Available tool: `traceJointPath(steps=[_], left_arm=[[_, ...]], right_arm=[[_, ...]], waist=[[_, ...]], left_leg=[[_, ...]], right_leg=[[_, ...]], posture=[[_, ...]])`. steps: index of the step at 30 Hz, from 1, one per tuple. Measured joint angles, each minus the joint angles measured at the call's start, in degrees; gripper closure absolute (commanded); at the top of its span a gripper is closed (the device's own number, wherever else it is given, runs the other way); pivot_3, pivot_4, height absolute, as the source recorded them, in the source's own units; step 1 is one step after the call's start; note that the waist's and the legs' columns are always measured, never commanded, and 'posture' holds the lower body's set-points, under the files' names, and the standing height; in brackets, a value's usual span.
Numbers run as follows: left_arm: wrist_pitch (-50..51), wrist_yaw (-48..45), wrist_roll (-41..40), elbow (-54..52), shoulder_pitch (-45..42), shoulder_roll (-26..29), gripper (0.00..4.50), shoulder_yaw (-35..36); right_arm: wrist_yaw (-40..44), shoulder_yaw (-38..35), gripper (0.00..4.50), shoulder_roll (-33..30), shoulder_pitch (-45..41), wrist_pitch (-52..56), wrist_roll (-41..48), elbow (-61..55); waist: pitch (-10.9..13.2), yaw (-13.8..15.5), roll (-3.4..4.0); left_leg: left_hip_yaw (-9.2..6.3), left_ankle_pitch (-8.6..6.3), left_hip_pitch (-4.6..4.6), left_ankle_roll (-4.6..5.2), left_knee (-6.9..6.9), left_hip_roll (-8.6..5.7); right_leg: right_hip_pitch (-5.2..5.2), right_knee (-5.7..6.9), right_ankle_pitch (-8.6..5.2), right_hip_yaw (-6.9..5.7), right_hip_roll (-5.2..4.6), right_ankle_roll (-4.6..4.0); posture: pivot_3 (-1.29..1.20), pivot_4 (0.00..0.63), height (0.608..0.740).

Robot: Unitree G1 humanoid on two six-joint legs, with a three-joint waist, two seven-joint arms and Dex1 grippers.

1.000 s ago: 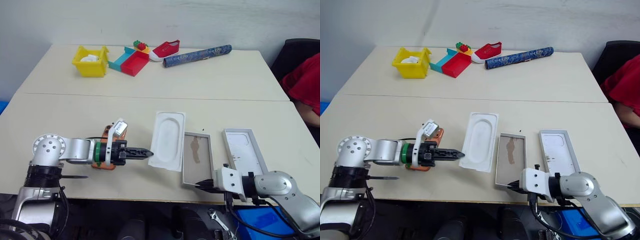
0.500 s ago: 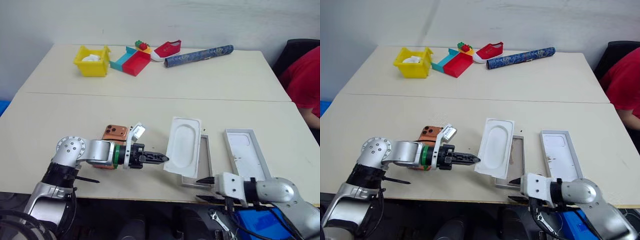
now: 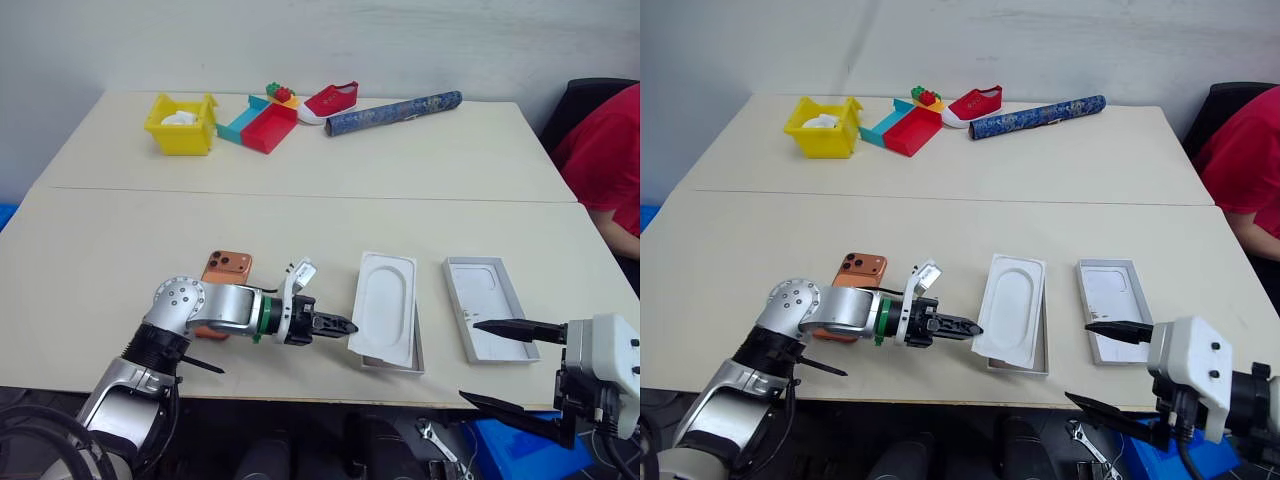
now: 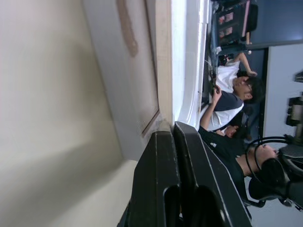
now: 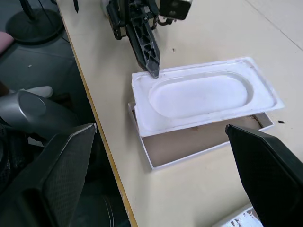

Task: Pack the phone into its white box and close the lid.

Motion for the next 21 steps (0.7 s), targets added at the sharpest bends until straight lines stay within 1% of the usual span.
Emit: traceJointPath(steps=[3, 8, 14, 17, 21], left_arm=[[-0.57, 1.28, -0.07, 0.00, 0.32, -0.38, 4.50, -0.60], [-2.12, 2.94, -0.18, 0.00, 0.49, -2.56, 4.50, -0.59], [-2.43, 4.03, -0.19, 0.20, 1.08, -3.77, 4.50, -0.53], [-2.33, 4.22, -0.20, 0.27, 1.08, -4.20, 3.87, -0.53], [-1.47, 2.61, -0.39, 0.57, 1.06, -4.24, 2.59, -0.50]], right_arm=[[-1.85, 0.35, 0.03, -0.01, -0.98, 0.79, 0.84, -1.30], [-4.63, 1.57, 0.03, -0.53, -2.62, 2.51, 2.15, -2.32], [-5.66, 2.59, 0.03, -0.53, -2.97, 2.93, 2.29, -3.15], [-6.02, 2.64, 0.00, -0.53, -3.03, 3.01, 2.29, -3.18], [-6.30, 2.71, 0.00, -0.53, -2.98, 3.14, 2.24, -3.17]], waist=[[0.00, 0.05, 0.00], [0.00, 0.15, 0.00], [0.00, 0.21, 0.00], [0.00, 0.27, 0.00], [0.00, 0.28, 0.00]], left_leg=[[0.00, 0.00, 0.00, 0.00, 0.00, 0.00], [0.00, 0.00, -0.01, -0.01, 0.00, 0.00], [0.00, 0.00, -0.02, -0.01, 0.00, -0.01], [0.00, 0.00, -0.02, -0.01, 0.00, -0.01], [0.00, 0.00, -0.02, -0.01, 0.00, -0.01]], right_leg=[[0.00, -0.01, 0.00, 0.00, 0.00, 0.00], [0.00, -0.05, 0.00, -0.01, 0.00, 0.00], [0.00, -0.06, 0.00, -0.02, 0.00, 0.00], [0.00, -0.06, 0.00, -0.02, 0.00, 0.00], [0.00, -0.06, 0.00, -0.02, 0.00, 0.00]], posture=[[0.00, 0.150, 0.740], [0.00, 0.150, 0.740], [0.00, 0.150, 0.740], [0.00, 0.150, 0.740], [0.00, 0.150, 0.740]])
